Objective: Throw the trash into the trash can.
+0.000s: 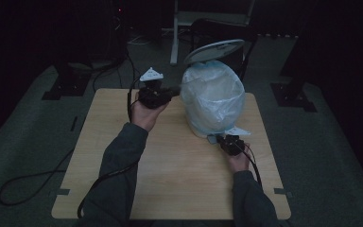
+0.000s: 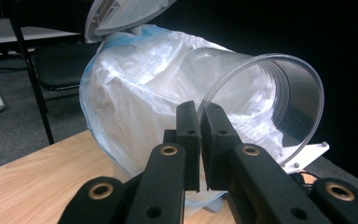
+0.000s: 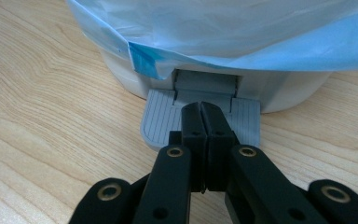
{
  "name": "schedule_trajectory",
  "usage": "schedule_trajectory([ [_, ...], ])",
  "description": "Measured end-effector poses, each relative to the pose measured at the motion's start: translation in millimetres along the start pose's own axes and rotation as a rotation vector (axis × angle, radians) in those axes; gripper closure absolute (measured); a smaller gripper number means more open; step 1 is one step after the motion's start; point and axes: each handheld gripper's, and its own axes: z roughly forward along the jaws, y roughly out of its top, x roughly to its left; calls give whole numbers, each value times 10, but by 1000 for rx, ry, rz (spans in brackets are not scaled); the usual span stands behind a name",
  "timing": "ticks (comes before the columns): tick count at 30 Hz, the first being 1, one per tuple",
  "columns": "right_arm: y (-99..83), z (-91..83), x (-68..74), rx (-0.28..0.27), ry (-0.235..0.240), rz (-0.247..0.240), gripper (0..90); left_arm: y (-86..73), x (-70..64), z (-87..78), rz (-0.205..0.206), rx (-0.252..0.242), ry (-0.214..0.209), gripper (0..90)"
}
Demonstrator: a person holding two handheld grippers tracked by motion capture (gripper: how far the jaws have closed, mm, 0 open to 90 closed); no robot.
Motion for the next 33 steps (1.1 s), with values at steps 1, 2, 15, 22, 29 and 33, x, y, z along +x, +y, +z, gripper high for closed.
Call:
schedule_trajectory([
  [1,0,0,0,0,0,0,891,10,-5,17,1,2,-2,872],
  [2,0,0,0,0,0,-1,891,30,-15,49,0,4,-4,872],
  [15,0,0,-1,0,0,1,891,130,-26,228,-5,22,2,872],
  [22,0,0,-1,1,0,-1,892,221,-83,294,2,19,3,873],
  [29,0,1,-5,1,1,0,891,247,-96,384,-3,31,11,872],
  [33,0,1,-6,1,2,1,892,286,-97,437,-7,36,19,872],
])
